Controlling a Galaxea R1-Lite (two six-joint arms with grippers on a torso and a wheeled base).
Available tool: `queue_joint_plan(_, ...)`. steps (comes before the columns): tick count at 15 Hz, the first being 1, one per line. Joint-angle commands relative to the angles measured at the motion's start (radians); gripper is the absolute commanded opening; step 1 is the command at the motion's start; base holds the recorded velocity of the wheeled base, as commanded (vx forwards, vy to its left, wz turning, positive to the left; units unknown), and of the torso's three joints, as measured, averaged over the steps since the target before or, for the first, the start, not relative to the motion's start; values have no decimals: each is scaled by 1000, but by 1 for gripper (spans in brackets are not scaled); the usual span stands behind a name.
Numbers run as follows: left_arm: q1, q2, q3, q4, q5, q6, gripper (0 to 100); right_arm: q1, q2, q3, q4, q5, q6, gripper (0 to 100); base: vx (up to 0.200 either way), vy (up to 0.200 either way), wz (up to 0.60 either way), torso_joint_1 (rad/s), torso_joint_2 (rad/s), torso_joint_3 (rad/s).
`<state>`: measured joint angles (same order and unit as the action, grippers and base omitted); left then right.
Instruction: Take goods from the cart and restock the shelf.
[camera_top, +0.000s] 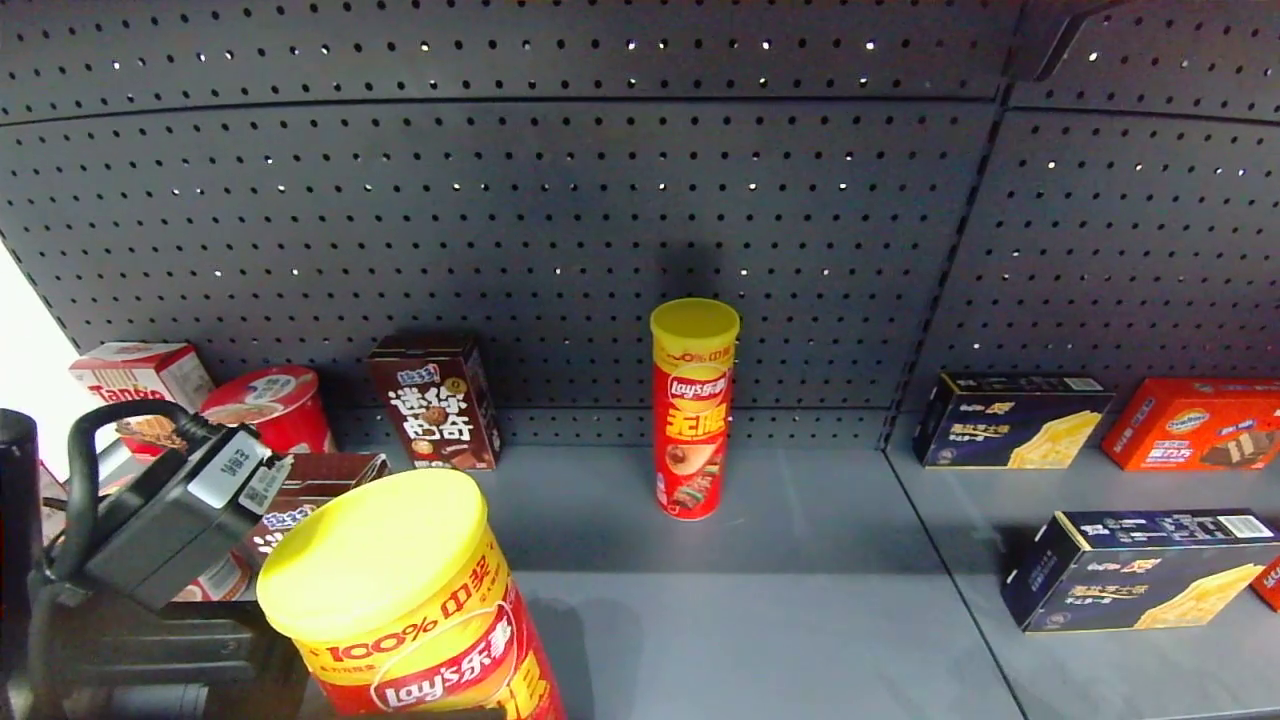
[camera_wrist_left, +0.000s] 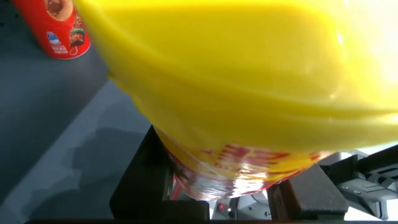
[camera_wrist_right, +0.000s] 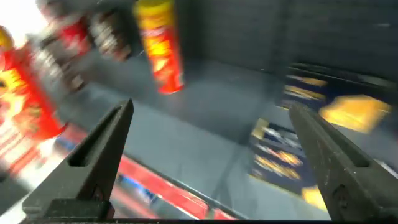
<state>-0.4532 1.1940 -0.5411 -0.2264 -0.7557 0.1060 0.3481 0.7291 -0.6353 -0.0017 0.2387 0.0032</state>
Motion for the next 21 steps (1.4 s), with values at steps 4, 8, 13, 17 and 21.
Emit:
queue_joint_plan(4,-2,4,-13,-1,-4,0,0,172,311,-110,-44,-10,-25,100,0,0,0,0,0,0)
queue_joint_plan(8,-4,4,-16,-8,-2,0,0,189,426,-119,-139,-9,-49,100,0,0,0,0,0,0)
queue_joint_plan(13,-15,6,-17,-8,-4,0,0,177,590,-116,-254,97,-127,100,0,0,0,0,0,0)
queue_joint_plan(17,-16,2,-14,-8,-4,0,0,161,688,-118,-391,278,-141,100,0,0,0,0,0,0)
queue_joint_plan(21,-16,2,-8,-8,-4,0,0,123,837,-149,-541,455,-167,100,0,0,0,0,0,0)
